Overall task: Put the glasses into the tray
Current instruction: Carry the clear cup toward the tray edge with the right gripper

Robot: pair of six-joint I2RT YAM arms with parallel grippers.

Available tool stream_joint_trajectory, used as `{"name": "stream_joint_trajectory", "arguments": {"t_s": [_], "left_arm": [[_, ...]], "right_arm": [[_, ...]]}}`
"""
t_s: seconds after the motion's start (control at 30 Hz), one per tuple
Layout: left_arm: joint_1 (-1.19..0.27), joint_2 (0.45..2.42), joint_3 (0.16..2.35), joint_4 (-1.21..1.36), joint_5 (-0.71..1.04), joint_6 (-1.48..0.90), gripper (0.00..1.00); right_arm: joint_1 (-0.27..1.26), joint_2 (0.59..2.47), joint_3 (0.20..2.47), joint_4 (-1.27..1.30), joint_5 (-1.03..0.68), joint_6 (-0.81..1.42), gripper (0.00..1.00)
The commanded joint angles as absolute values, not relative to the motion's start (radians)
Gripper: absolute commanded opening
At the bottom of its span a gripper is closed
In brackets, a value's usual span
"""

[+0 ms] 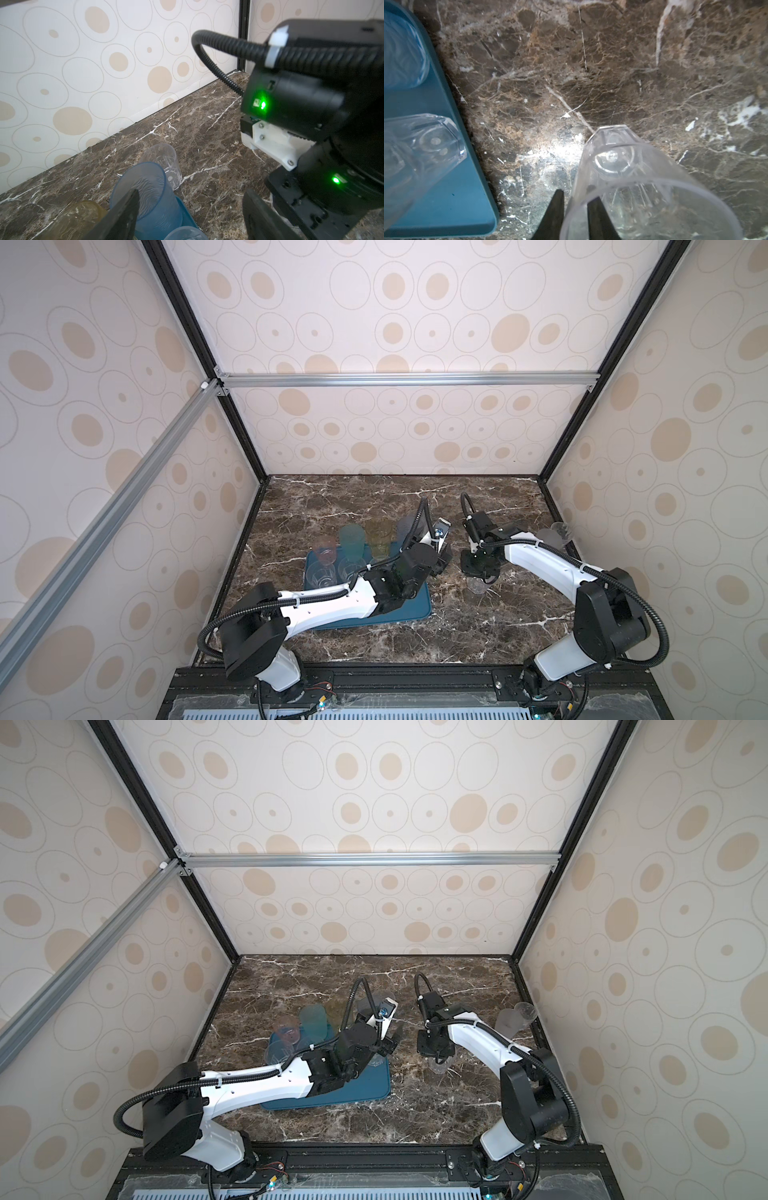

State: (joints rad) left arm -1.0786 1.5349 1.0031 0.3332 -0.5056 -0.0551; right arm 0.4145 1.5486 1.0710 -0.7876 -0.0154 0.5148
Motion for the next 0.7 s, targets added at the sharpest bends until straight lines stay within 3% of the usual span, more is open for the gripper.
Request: {"name": "stream_joint_trajectory", "arguments": {"t_s": [0.0, 0.37, 0.67], "left_arm": [[-1.088, 1.511, 1.015, 0.383, -0.545, -0.062, 0.78], [-1.088, 1.511, 1.066, 0.328, -0.516, 0.042, 0.78], [-1.086, 1.548, 1.1, 0.327, -0.468, 0.066, 0.78]], "right_arm": [[0.417, 1.508, 1.091, -0.806, -0.049, 0.534, 0.31], [0.323, 1.372, 1.202, -0.999, 0.13, 0.413, 0.43], [0.214, 1.407, 1.147, -0.965, 0.056, 0.357, 0.46]]}}
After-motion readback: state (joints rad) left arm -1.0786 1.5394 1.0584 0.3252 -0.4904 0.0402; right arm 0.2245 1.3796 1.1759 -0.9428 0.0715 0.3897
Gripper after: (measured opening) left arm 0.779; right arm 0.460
